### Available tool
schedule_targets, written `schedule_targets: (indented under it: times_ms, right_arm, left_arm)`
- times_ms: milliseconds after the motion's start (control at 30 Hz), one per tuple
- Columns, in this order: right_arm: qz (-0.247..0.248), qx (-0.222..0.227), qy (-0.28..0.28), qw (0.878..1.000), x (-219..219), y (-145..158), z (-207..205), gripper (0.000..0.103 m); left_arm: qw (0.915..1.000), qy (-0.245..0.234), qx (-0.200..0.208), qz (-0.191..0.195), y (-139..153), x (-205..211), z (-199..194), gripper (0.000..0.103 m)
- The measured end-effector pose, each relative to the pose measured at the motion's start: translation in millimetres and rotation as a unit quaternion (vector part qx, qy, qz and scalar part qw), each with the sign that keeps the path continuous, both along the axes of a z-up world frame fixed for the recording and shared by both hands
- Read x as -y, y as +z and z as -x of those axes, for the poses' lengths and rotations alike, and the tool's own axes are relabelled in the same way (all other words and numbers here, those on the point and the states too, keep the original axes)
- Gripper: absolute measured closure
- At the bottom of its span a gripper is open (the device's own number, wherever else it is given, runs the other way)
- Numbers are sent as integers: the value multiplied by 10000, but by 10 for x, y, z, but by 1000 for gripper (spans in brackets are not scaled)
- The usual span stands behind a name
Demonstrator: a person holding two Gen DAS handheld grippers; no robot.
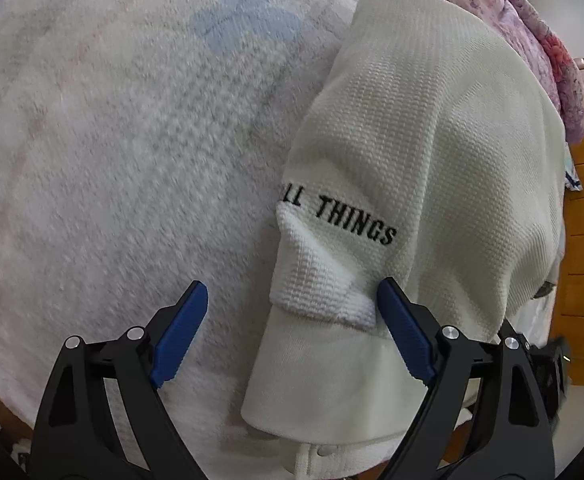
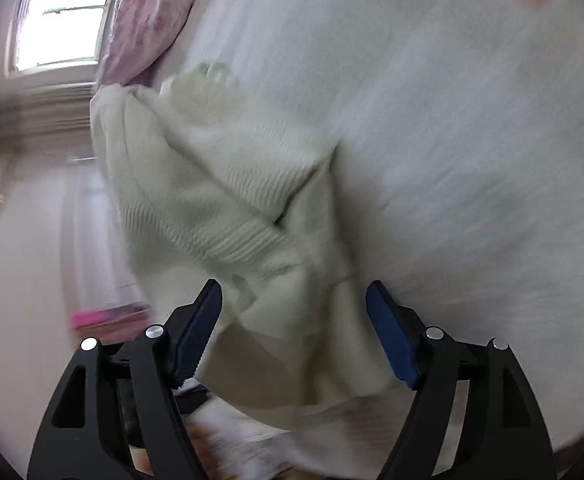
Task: Fold large clothes
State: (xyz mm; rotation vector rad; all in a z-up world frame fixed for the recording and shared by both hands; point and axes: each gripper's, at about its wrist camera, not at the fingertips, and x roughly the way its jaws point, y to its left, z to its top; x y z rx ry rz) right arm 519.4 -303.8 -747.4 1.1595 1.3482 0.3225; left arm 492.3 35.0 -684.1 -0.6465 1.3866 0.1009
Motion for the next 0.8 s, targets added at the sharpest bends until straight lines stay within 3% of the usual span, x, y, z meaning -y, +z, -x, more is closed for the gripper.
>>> schedule_targets:
  times_ms: [67,133,233,300,400,567,700,800]
  right_arm:
    - [-240,-184,-135,9995,-35,-110,-34,27]
    - [-304,-236,-238,9990,-22,-151,-49,27]
    - [-43,-175,155,9997,-89,-173,-143,21]
    - [-169,68,369,9992,-149,-177,-227,18]
    - [-277,312,559,9976,-210,-201,-403,18]
    - [-708,668,229,9950,-252,-260,-552,18]
    - [-466,586,75,9972,-343,-384,-691,15]
    - [-329,625,154,9974,-379,-362,-721,21]
  left_arm:
    - [9999,-154,15,-1,-14,62,28,17]
    - [9991,-299,163,-247,23,143,54,17]
    - [9990,-243,246,-271,32,157,73,16]
    - [9989,-85,364,-274,68,23,92,16]
    - [9984,194,506,-156,73,-153,132,16]
    - [9971,346,541,402,-71,-309,233,16]
    - [9961,302,691,447,-108,-227,138,9]
    - [9967,136,693,407,-105,-72,69,13]
